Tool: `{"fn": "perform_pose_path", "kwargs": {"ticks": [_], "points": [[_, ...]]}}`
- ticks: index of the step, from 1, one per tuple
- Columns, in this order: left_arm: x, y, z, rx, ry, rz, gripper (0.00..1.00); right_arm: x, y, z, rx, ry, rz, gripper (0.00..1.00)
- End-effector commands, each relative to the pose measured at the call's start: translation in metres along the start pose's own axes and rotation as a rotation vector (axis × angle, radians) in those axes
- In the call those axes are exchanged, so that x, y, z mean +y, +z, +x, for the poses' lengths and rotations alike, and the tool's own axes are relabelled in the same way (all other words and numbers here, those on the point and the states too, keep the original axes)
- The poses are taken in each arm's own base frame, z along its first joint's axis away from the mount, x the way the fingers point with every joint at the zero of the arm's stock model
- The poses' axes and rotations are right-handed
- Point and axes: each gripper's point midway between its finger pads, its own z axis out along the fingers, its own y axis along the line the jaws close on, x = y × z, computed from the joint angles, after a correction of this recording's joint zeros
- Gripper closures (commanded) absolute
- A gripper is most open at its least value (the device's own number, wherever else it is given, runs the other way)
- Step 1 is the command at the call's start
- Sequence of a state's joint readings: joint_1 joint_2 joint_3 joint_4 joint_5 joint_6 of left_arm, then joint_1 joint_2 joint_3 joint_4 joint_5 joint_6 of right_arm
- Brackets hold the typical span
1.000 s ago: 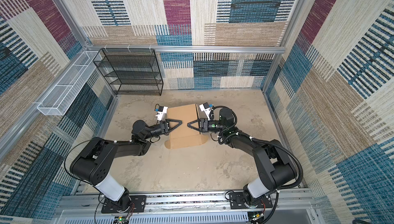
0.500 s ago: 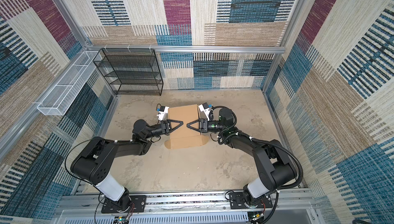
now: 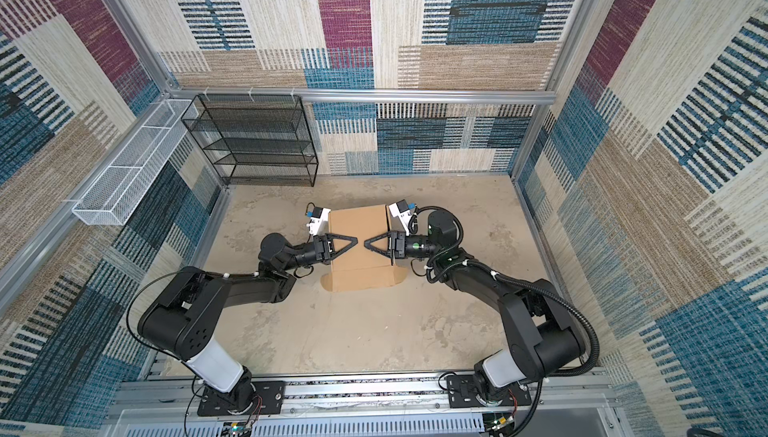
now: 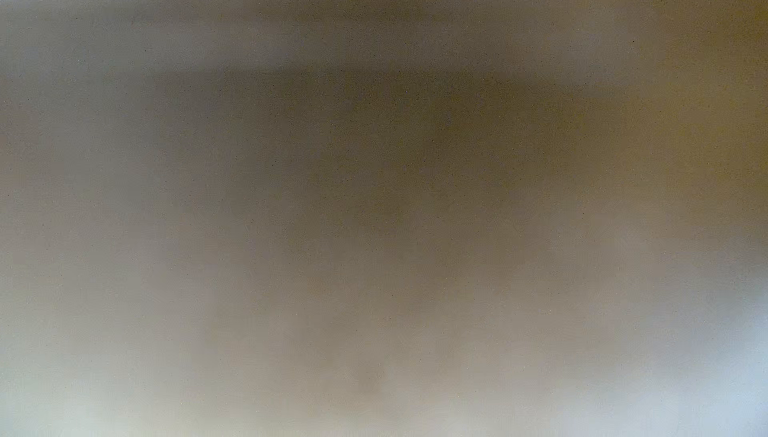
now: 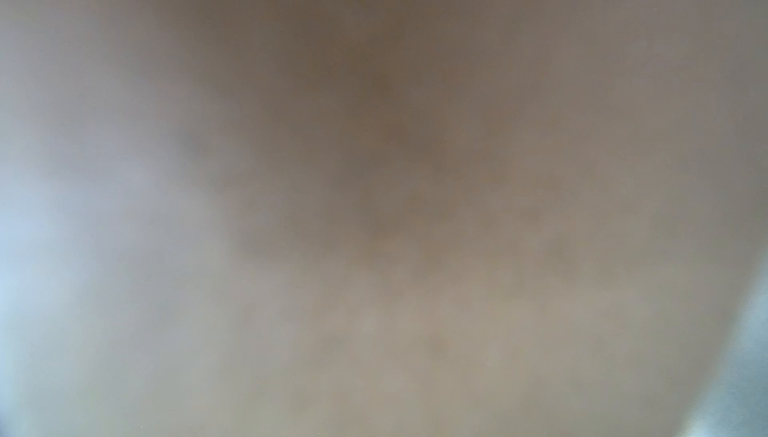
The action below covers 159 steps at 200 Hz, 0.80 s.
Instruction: Fold the paper box
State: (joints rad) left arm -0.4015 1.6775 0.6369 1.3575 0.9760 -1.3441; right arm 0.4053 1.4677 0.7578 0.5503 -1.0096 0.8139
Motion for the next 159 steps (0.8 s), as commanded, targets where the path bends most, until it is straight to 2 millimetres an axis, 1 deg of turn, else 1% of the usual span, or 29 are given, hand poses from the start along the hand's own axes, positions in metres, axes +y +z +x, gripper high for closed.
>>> {"fn": "perform_pose_path", "kwargs": {"ticks": [1, 21, 35, 66, 90, 112, 130, 149, 159], "points": [[-0.007, -0.005, -0.002, 0.0, 0.024, 0.024, 0.6, 0.001, -0.004, -0.004, -0.039, -0.047, 0.04, 0.23], [-0.002, -0.012, -0.005, -0.014, 0.017, 0.009, 0.6, 0.009, -0.009, -0.008, -0.057, -0.086, 0.056, 0.19], [0.0, -0.016, -0.008, -0.024, 0.011, 0.002, 0.6, 0.01, -0.011, -0.011, -0.062, -0.103, 0.084, 0.18], [-0.001, -0.024, -0.014, -0.039, -0.013, -0.002, 0.61, 0.016, -0.021, -0.017, -0.091, -0.163, 0.148, 0.16], [-0.001, -0.03, -0.021, -0.046, -0.046, -0.006, 0.62, 0.029, -0.035, -0.031, -0.139, -0.238, 0.202, 0.15], [0.0, -0.034, -0.026, -0.046, -0.08, -0.008, 0.62, 0.048, -0.049, -0.046, -0.189, -0.317, 0.245, 0.15], [0.0, -0.038, -0.03, -0.047, -0.119, -0.009, 0.63, 0.059, -0.059, -0.056, -0.222, -0.386, 0.292, 0.14], [0.005, -0.039, -0.033, -0.051, -0.168, -0.014, 0.64, 0.065, -0.069, -0.067, -0.257, -0.452, 0.353, 0.14], [0.008, -0.04, -0.035, -0.059, -0.198, -0.017, 0.64, 0.063, -0.074, -0.072, -0.278, -0.478, 0.395, 0.14]]}}
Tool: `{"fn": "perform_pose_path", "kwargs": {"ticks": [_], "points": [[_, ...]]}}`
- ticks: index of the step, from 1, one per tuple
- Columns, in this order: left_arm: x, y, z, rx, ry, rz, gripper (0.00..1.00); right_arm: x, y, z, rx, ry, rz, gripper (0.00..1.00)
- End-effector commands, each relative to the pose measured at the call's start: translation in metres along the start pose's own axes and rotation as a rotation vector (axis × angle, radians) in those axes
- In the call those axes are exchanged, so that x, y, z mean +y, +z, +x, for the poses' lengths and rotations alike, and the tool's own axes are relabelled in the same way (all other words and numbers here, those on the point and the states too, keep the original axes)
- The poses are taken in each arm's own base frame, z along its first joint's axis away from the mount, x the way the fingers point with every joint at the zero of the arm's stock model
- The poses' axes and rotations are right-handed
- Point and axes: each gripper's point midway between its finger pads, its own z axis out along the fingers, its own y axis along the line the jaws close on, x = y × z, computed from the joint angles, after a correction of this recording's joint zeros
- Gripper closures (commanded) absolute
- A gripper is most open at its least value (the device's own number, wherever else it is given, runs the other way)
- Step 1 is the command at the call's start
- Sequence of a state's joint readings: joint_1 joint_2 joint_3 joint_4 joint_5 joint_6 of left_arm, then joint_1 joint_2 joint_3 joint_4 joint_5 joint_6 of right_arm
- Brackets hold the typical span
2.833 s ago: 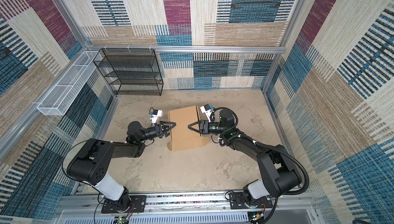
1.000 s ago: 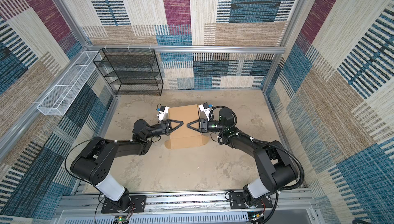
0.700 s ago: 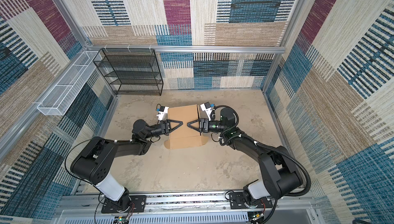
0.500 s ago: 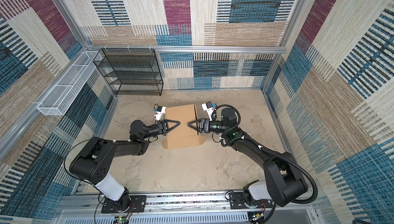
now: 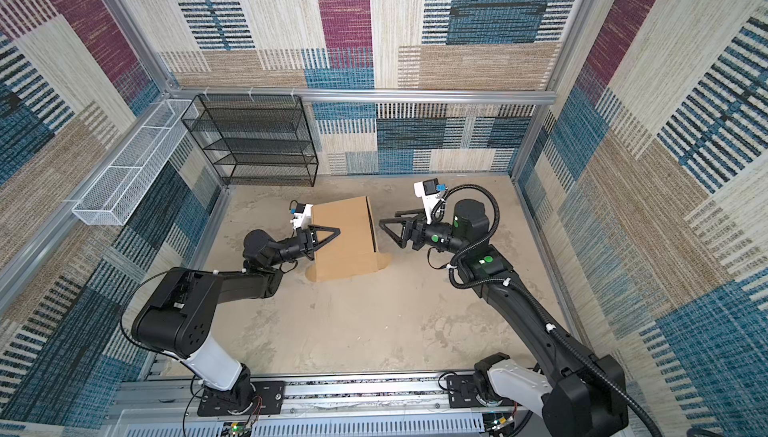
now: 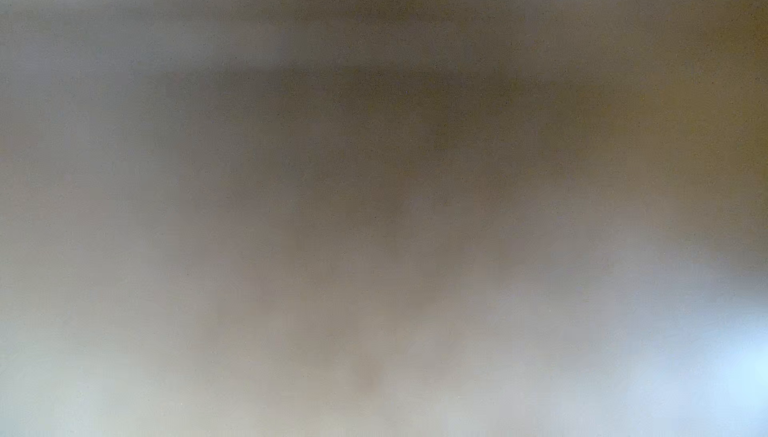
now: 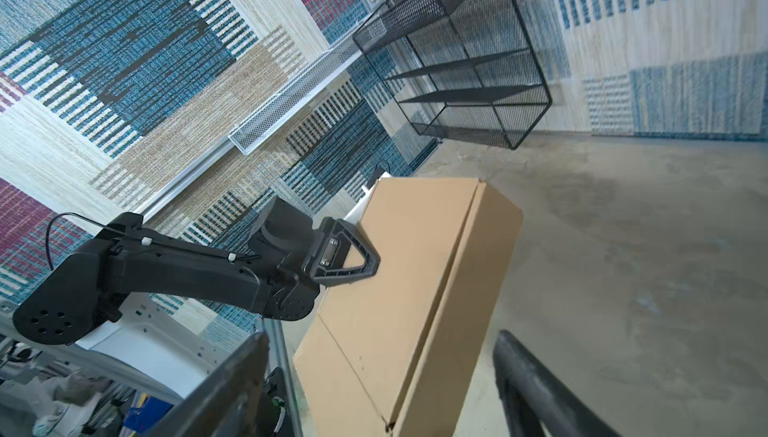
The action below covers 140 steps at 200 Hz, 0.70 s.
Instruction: Fold the paper box
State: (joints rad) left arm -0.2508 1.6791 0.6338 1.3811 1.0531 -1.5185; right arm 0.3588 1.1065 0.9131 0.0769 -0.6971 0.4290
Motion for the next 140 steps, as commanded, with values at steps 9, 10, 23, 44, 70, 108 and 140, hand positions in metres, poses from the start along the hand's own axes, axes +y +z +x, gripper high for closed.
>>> {"fn": "perform_pose_path", "kwargs": {"ticks": [9, 10, 23, 44, 70, 108, 140], "points": [[0.0, 0.0, -0.004, 0.004, -0.091, 0.008, 0.64, -0.02, -0.008, -0.009, -0.026, -0.113, 0.154, 0.14], [0.0, 0.0, -0.004, 0.003, -0.093, 0.008, 0.64, -0.021, -0.009, -0.009, -0.027, -0.117, 0.158, 0.14], [0.005, 0.0, -0.006, -0.009, -0.14, 0.003, 0.64, -0.027, -0.012, -0.014, -0.047, -0.167, 0.205, 0.14], [0.012, -0.002, -0.008, -0.04, -0.223, -0.007, 0.64, -0.032, -0.016, -0.021, -0.071, -0.264, 0.255, 0.14], [0.024, -0.007, -0.012, -0.11, -0.349, -0.02, 0.64, -0.036, -0.019, -0.023, -0.074, -0.355, 0.292, 0.13], [0.039, -0.012, -0.016, -0.189, -0.512, -0.04, 0.66, -0.04, -0.022, -0.024, -0.069, -0.474, 0.326, 0.12], [0.061, -0.015, -0.009, -0.202, -0.66, -0.094, 0.67, -0.04, -0.025, -0.02, -0.067, -0.547, 0.333, 0.13]]}}
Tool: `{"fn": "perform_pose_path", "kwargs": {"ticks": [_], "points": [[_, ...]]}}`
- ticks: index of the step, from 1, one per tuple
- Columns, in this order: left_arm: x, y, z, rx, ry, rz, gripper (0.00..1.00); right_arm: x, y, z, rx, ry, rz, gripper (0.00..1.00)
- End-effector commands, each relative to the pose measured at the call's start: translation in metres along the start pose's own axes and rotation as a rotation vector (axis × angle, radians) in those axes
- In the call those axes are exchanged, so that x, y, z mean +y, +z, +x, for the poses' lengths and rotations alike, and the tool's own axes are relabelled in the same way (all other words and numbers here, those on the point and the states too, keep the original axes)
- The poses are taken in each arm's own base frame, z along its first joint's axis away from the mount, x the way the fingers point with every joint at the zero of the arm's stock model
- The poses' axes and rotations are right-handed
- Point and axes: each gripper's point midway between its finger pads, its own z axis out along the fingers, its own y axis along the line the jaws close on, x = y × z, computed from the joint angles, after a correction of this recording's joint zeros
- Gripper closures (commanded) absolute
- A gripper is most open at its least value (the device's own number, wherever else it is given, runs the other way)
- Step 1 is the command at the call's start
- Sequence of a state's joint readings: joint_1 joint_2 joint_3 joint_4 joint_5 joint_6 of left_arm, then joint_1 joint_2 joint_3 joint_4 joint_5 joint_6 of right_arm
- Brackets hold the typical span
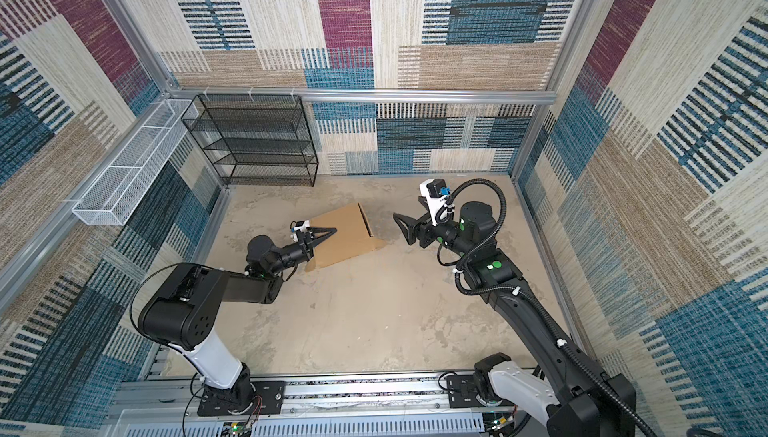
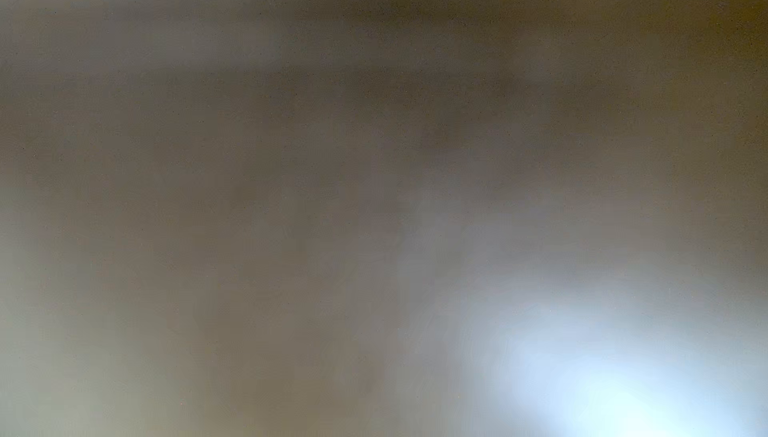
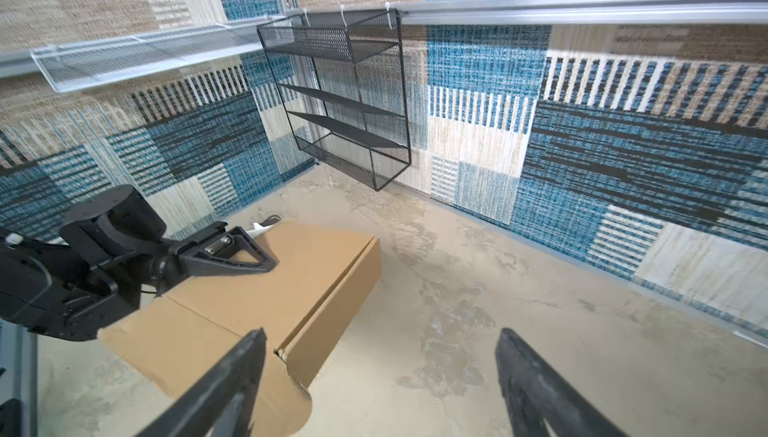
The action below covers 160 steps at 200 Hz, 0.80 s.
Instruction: Fold the paper box
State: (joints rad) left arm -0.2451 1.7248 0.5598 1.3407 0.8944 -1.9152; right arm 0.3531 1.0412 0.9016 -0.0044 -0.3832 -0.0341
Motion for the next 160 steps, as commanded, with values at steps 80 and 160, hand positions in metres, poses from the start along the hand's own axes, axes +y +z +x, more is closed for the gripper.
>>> {"fn": "perform_pose_path", "kwargs": {"ticks": [80, 160], "points": [[0.031, -0.004, 0.007, -0.01, -0.384, -0.188, 0.69, 0.032, -0.008, 0.046, -0.058, -0.36, -0.172, 0.11], [0.037, -0.015, 0.032, 0.009, -0.441, -0.354, 0.71, 0.052, -0.019, 0.066, -0.089, -0.44, -0.271, 0.08]]}}
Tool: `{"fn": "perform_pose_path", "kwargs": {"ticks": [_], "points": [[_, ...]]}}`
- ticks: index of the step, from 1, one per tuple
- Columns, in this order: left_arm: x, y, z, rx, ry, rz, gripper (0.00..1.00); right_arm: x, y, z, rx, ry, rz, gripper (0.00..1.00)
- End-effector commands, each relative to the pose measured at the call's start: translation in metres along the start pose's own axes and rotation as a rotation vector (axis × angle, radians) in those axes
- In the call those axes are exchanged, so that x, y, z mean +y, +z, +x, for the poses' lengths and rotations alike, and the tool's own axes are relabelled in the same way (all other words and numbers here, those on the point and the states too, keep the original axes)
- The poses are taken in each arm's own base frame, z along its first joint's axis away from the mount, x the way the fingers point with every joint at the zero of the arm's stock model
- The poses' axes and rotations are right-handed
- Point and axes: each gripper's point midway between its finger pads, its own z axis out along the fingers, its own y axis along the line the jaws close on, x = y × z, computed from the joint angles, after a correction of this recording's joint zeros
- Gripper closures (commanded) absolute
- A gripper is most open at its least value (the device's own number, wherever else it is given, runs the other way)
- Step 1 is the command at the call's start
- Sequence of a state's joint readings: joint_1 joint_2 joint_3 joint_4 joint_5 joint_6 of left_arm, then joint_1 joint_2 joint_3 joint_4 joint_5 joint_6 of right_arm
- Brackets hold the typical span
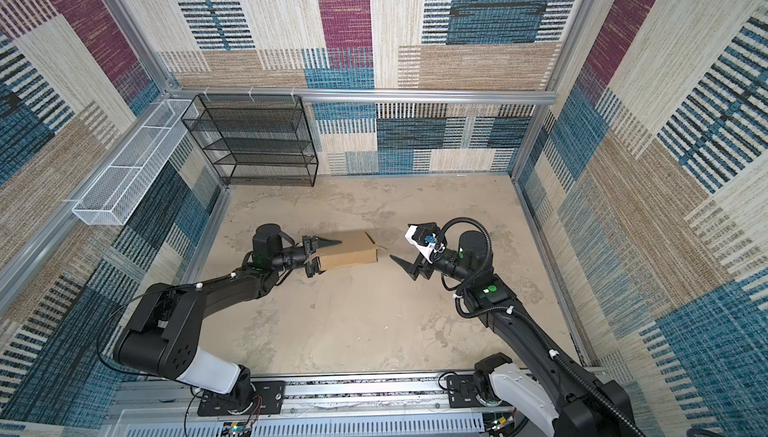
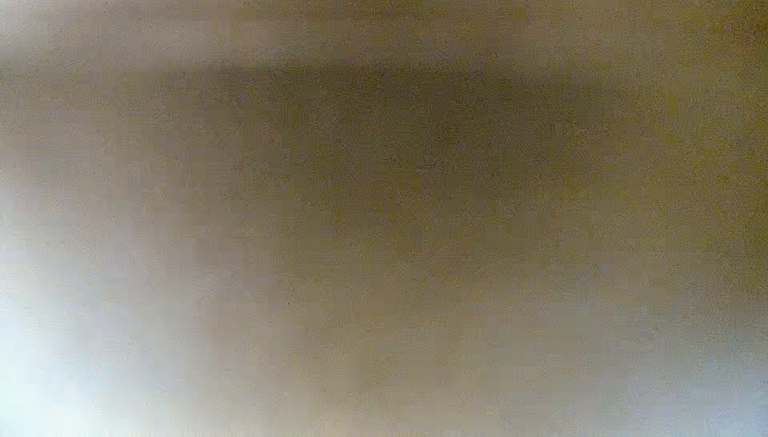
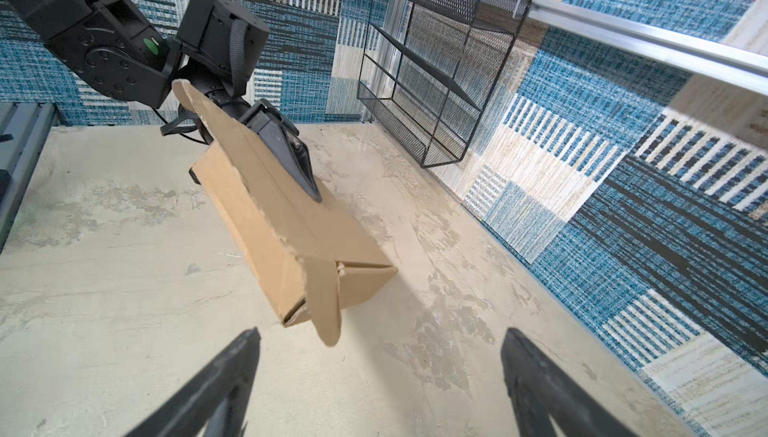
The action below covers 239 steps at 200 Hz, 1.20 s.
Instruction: Fold the paper box
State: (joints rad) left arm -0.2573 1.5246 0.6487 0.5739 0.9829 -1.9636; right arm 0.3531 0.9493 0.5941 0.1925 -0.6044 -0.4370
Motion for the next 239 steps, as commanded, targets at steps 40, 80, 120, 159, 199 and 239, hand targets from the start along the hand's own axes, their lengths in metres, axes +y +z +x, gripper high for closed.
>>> {"fn": "perform_pose_path", "kwargs": {"ticks": [40, 80, 120, 159, 199, 239], "points": [[0.022, -0.02, 0.03, 0.017, -0.035, -0.25, 0.72, 0.017, -0.006, -0.014, -0.089, -0.084, -0.072, 0.08], [0.03, -0.025, 0.051, 0.138, -0.102, -0.383, 0.73, 0.041, -0.019, -0.026, -0.155, -0.107, -0.141, 0.08], [0.026, -0.029, 0.065, 0.255, -0.14, -0.479, 0.73, 0.056, -0.009, -0.022, -0.085, -0.099, -0.175, 0.08], [0.005, -0.027, 0.052, 0.241, -0.084, -0.511, 0.76, 0.071, -0.005, -0.022, -0.059, -0.076, -0.213, 0.08], [0.003, -0.026, 0.048, 0.234, -0.087, -0.511, 0.77, 0.082, 0.0, -0.021, -0.072, -0.069, -0.241, 0.08], [0.004, -0.026, 0.048, 0.234, -0.084, -0.512, 0.77, 0.081, 0.015, -0.02, -0.107, -0.084, -0.188, 0.08]]}}
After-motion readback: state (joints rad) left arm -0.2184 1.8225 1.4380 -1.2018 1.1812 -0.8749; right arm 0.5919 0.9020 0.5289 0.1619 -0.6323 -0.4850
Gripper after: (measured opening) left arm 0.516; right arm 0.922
